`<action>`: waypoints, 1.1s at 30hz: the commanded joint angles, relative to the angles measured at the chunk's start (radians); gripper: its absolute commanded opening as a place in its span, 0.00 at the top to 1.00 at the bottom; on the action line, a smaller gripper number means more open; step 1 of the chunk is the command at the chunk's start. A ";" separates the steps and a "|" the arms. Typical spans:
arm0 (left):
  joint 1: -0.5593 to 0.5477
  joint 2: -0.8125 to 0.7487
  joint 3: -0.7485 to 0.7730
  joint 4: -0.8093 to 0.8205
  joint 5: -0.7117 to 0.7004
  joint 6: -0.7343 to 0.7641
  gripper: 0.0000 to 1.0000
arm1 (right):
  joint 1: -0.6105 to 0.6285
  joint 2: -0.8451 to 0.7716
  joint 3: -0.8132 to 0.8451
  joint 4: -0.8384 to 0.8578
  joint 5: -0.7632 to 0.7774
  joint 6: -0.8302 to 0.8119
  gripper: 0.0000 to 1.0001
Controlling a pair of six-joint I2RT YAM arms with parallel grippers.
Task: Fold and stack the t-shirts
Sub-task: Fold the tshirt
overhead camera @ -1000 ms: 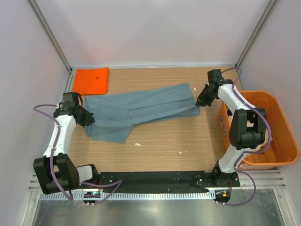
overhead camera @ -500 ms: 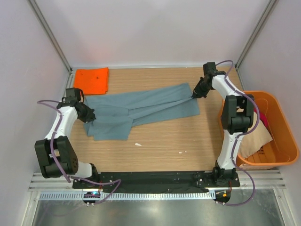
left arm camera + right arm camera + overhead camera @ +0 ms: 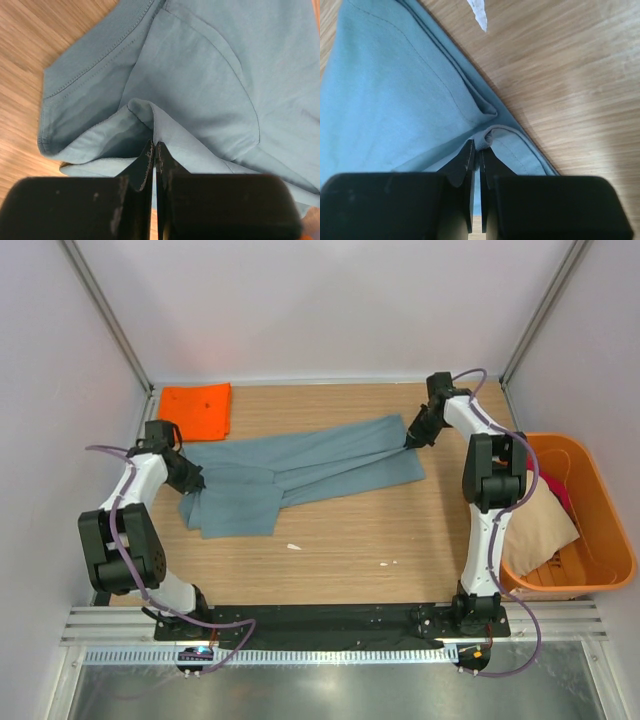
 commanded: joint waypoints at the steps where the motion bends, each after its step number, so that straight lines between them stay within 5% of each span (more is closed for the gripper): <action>1: -0.003 0.020 0.037 0.050 -0.020 -0.001 1.00 | -0.007 0.019 0.077 0.002 0.003 -0.031 0.90; 4: -0.002 0.046 0.034 0.079 -0.019 0.008 1.00 | -0.010 0.057 0.116 -0.005 -0.001 -0.049 0.82; 5: -0.002 0.054 0.036 0.090 -0.020 0.013 1.00 | -0.012 0.068 0.152 -0.014 0.002 -0.055 0.69; 7: 0.000 0.076 0.048 0.113 -0.020 0.033 0.99 | -0.015 0.095 0.197 -0.049 0.009 -0.088 0.62; 11: -0.002 0.049 0.065 0.110 -0.019 0.064 0.66 | -0.012 0.068 0.289 -0.120 0.045 -0.146 0.56; 16: -0.012 -0.047 0.040 0.067 -0.042 0.082 0.48 | 0.036 -0.090 0.159 -0.080 0.034 -0.180 0.53; 25: -0.034 -0.210 -0.105 0.047 0.032 0.116 0.45 | 0.308 -0.213 -0.214 0.426 -0.349 0.016 0.50; 29: -0.034 -0.239 -0.122 -0.010 -0.017 0.124 0.48 | 0.460 -0.169 -0.228 0.618 -0.405 0.109 0.53; 33: -0.034 -0.244 -0.133 -0.117 -0.102 0.048 0.55 | 0.580 -0.126 -0.229 0.634 -0.408 0.151 0.55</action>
